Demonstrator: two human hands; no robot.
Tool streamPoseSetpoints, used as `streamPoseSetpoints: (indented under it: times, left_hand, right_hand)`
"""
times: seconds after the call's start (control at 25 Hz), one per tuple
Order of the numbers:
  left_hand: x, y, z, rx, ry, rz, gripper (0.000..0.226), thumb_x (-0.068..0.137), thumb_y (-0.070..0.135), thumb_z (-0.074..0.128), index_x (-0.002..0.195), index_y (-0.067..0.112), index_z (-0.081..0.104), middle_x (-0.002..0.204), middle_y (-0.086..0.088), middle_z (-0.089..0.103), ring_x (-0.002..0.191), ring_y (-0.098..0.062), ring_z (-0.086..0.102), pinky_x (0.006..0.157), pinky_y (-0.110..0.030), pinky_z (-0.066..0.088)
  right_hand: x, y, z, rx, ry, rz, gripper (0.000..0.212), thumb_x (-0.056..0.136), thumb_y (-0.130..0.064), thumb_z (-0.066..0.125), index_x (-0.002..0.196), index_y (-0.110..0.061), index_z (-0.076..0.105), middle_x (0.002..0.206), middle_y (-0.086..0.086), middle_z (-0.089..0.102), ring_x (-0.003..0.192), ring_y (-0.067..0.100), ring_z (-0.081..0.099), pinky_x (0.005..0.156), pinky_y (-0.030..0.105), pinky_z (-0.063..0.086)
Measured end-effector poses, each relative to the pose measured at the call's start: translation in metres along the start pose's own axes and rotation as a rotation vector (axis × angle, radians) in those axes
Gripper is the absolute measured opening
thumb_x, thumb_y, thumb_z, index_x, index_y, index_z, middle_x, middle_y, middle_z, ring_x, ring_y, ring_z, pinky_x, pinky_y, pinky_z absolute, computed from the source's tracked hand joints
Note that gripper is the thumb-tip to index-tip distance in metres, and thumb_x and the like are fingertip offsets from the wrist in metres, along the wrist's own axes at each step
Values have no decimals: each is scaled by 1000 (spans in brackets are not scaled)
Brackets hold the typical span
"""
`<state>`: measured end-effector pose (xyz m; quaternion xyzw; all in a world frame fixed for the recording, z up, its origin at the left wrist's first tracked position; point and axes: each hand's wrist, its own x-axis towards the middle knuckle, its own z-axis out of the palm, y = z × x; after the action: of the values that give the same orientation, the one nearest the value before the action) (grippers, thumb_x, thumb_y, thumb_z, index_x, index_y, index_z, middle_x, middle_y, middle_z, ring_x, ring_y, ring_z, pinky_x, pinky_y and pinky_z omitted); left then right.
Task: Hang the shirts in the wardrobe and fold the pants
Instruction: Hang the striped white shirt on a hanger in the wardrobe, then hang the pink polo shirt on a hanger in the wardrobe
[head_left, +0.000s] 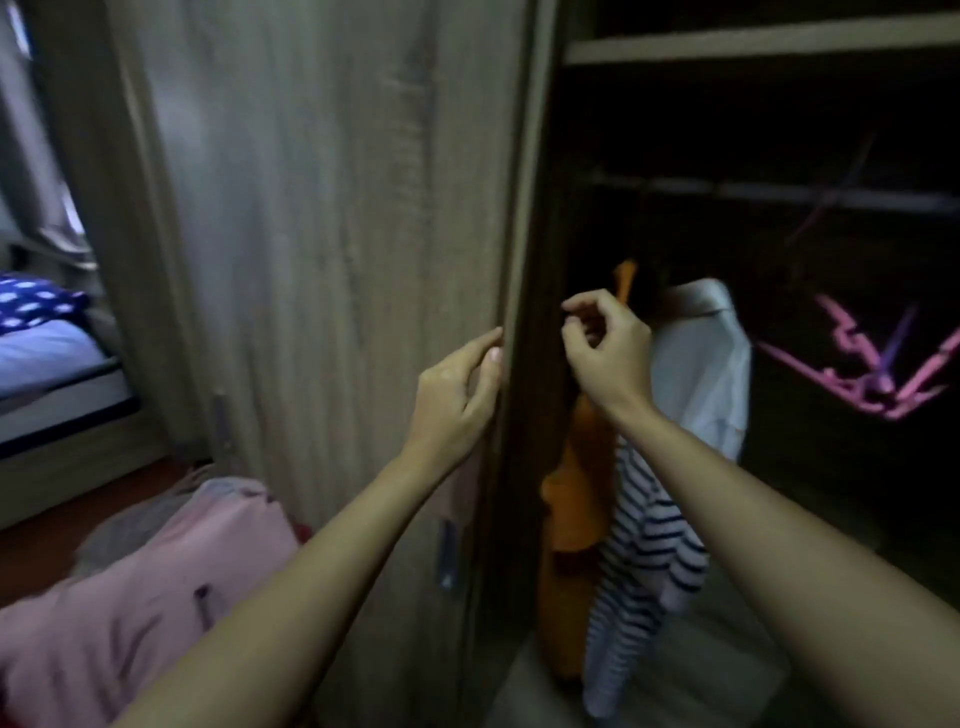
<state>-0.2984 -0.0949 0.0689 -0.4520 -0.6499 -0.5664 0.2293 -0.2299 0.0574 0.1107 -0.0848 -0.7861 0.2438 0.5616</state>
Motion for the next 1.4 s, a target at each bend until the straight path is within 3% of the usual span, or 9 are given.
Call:
streamPoseSetpoints:
  times: [0.12,0.36,0.6,0.84,0.96,1.12,1.2,1.28,1.4]
  left_hand:
    - [-35,-55,-73,189,-3,-117,41,94,27,43,118,0,63,117,-14,66,109,-17,60,94,-7,34]
    - [-124,-160,-224,582,-295,-348,68,87,51,23,128,8,56,129,-11,60,119,-24,57,99,-28,39]
    - [-212,-239,-314,931,-665,-351,73,99,49,9,116,5,65,119,-16,65,103,-33,66,78,-45,55]
    - [-239,-258,-318,973,-825,-379,65,100,39,7,129,7,56,133,-11,57,118,-27,58,93,-45,48]
    - [-243,-262,-319,1009,-817,-343,67,100,38,3,131,8,54,135,-10,55,121,-26,56,97,-44,45]
    - [-243,-259,-322,1011,-785,-298,65,99,44,5,138,10,45,144,-8,45,130,-23,46,107,-43,30]
    - [-236,-251,-321,807,-635,-392,61,98,48,14,144,15,35,150,-5,37,136,-20,37,113,-35,22]
    - [-210,-245,-324,488,-379,-692,42,101,36,31,136,18,43,136,-6,52,121,-19,49,104,-32,34]
    - [-155,-263,-332,294,-106,-695,38,96,26,42,133,16,46,133,-10,52,121,-20,49,104,-41,39]
  right_hand:
    - [-54,-21,67,59,-88,62,14,77,-5,56,82,-14,65,77,2,64,66,8,53,62,8,40]
    - [-129,-66,172,9,-214,-246,10,72,-7,53,70,-8,63,70,7,63,71,16,50,70,26,38]
    - [-173,-110,288,115,-526,-139,18,71,-14,46,71,-6,63,72,10,65,71,27,58,70,25,36]
    - [-199,-120,382,-104,-926,330,51,93,-36,47,130,-2,42,127,28,52,118,40,49,95,40,40]
    - [-197,-115,407,-315,-1153,367,65,89,-48,48,143,-17,30,146,23,31,134,41,30,108,44,29]
    - [-193,-114,423,-451,-1244,-107,24,88,-22,50,109,-15,56,120,15,57,109,34,52,86,36,42]
    - [-189,-112,418,-345,-1022,-207,19,89,-16,43,105,-14,52,107,14,57,98,32,54,72,37,42]
    - [-187,-117,396,-180,-920,-358,21,87,-19,38,105,-22,48,101,10,52,93,25,51,66,35,42]
    - [-191,-126,349,66,-1077,-308,7,92,-23,52,96,-28,54,92,-10,46,83,-1,42,78,25,37]
